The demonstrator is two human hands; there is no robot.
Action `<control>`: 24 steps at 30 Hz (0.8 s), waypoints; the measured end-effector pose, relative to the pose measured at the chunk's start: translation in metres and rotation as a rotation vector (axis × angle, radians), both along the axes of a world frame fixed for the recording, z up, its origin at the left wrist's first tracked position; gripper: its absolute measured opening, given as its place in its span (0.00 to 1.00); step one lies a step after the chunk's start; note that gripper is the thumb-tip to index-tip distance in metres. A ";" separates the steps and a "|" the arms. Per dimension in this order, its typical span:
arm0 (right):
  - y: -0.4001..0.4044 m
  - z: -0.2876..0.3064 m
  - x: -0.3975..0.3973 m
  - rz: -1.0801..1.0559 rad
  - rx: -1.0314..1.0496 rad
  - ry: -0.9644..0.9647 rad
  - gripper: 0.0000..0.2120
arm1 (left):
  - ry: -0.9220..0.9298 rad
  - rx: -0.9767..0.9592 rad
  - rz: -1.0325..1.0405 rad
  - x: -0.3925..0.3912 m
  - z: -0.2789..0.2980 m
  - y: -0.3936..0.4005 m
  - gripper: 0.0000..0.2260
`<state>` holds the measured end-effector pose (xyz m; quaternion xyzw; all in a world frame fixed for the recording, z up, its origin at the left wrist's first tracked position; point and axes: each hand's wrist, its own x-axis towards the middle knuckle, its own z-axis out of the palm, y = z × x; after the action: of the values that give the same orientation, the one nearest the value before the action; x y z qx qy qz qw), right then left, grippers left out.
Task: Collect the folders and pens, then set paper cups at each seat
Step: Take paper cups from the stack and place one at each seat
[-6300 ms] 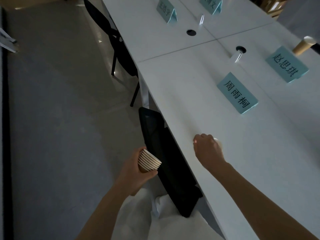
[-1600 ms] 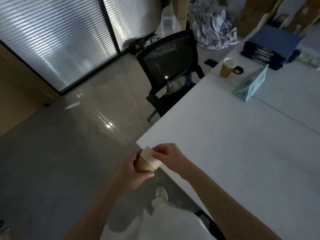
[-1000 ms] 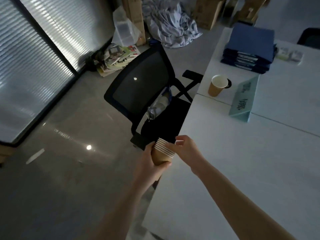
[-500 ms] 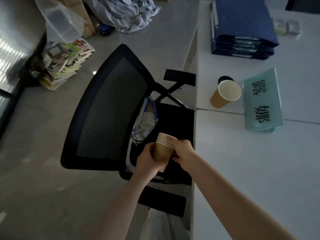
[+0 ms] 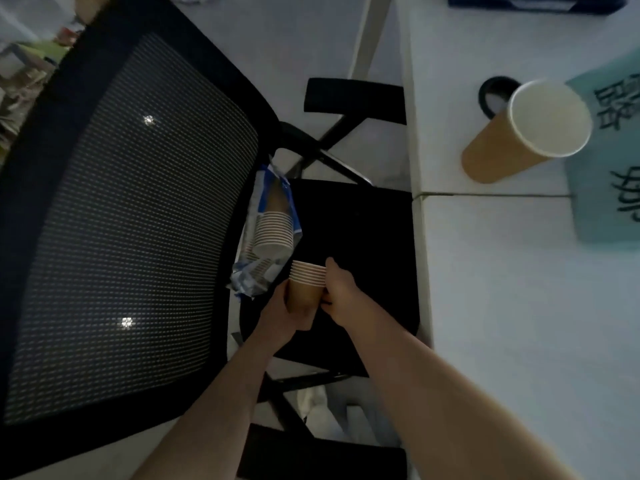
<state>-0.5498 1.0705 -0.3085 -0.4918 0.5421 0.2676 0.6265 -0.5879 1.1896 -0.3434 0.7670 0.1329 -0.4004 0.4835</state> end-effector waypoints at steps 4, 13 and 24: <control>0.006 -0.013 -0.005 -0.017 0.060 -0.018 0.26 | -0.018 -0.051 -0.105 0.006 -0.003 0.002 0.37; -0.006 0.036 -0.028 0.097 0.018 -0.069 0.17 | 0.050 0.107 -0.047 -0.021 0.013 0.018 0.27; -0.028 0.152 -0.093 0.266 0.000 -0.350 0.14 | -0.037 0.079 0.255 -0.070 0.108 -0.015 0.10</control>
<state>-0.6426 1.0423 -0.1569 -0.5982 0.3553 0.2584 0.6702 -0.6579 1.1744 -0.2356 0.7695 0.2361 -0.3161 0.5022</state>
